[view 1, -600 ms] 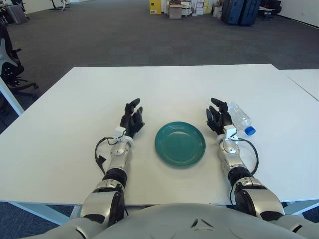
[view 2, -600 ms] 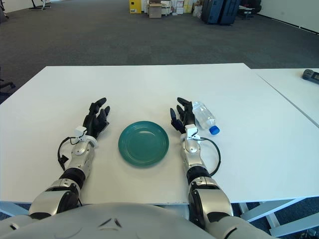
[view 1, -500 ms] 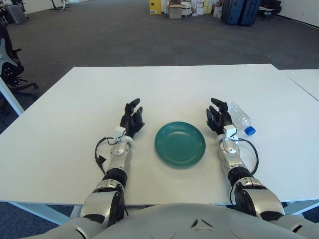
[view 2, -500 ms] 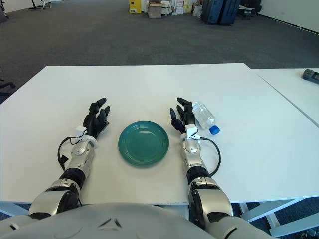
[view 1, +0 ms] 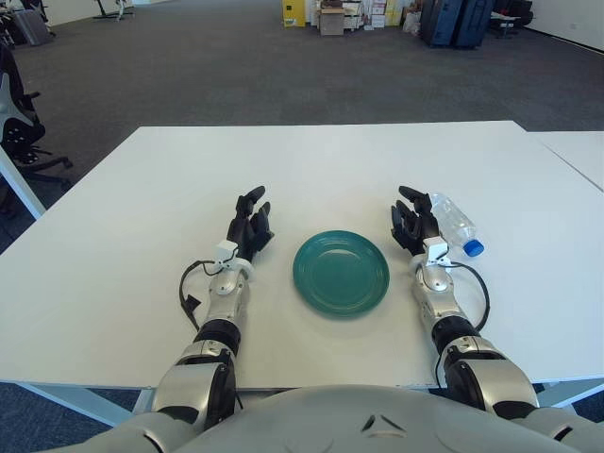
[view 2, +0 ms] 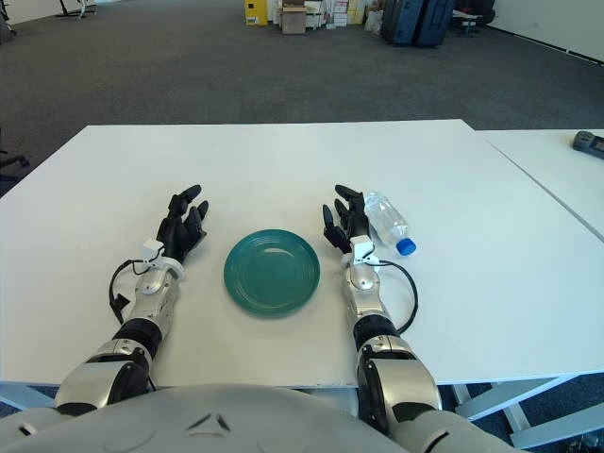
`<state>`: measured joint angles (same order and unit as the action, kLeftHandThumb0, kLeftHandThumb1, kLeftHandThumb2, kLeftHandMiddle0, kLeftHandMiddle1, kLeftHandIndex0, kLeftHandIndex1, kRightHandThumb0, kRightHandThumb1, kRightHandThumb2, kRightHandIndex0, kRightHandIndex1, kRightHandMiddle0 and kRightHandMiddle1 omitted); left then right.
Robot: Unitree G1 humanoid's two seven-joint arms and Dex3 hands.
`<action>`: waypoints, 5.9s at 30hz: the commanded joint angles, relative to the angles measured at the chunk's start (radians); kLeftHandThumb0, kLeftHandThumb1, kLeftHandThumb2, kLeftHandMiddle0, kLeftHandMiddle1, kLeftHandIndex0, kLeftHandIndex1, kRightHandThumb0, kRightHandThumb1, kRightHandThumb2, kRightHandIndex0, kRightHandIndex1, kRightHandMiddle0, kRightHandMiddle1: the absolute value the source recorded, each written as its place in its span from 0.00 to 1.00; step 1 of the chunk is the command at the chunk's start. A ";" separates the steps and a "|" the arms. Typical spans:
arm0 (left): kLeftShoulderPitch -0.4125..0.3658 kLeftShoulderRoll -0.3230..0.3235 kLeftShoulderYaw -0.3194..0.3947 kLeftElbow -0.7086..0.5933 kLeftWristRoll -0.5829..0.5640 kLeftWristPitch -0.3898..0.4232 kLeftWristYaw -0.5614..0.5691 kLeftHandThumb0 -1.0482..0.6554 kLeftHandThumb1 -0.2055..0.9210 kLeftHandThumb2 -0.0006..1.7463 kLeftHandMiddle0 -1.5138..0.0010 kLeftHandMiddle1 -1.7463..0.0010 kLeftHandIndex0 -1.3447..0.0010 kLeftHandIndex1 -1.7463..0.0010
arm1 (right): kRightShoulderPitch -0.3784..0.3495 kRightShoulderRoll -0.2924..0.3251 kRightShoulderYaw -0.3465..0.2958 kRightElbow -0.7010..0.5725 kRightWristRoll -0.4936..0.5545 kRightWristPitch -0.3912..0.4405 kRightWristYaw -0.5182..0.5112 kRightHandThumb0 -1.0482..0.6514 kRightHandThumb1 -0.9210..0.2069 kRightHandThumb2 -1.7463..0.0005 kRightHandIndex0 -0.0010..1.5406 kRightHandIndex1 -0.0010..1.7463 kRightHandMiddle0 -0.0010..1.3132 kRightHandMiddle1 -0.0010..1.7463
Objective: Put the bottle into the plate.
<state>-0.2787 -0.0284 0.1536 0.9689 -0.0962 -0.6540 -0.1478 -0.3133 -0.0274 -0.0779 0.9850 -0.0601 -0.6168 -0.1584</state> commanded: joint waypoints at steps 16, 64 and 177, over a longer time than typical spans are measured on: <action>0.027 -0.009 -0.007 0.041 0.009 0.054 0.015 0.17 1.00 0.51 0.68 0.98 1.00 0.53 | 0.071 -0.036 0.027 -0.387 -0.116 0.094 -0.121 0.27 0.04 0.77 0.30 0.03 0.00 0.51; 0.017 -0.029 -0.009 0.095 0.031 0.012 0.067 0.15 1.00 0.51 0.74 1.00 1.00 0.51 | -0.252 -0.322 0.340 -0.131 -0.723 0.637 -0.436 0.01 0.00 0.73 0.01 0.00 0.00 0.02; 0.057 -0.021 -0.033 -0.019 0.019 0.066 0.030 0.14 1.00 0.54 0.72 0.99 1.00 0.45 | -0.041 -0.194 0.509 -0.219 -0.611 1.015 -0.164 0.00 0.00 0.68 0.00 0.00 0.00 0.00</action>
<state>-0.2613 -0.0471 0.1204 0.9203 -0.0727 -0.6185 -0.1135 -0.4345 -0.2514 0.4267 0.7192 -0.7030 0.3860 -0.3673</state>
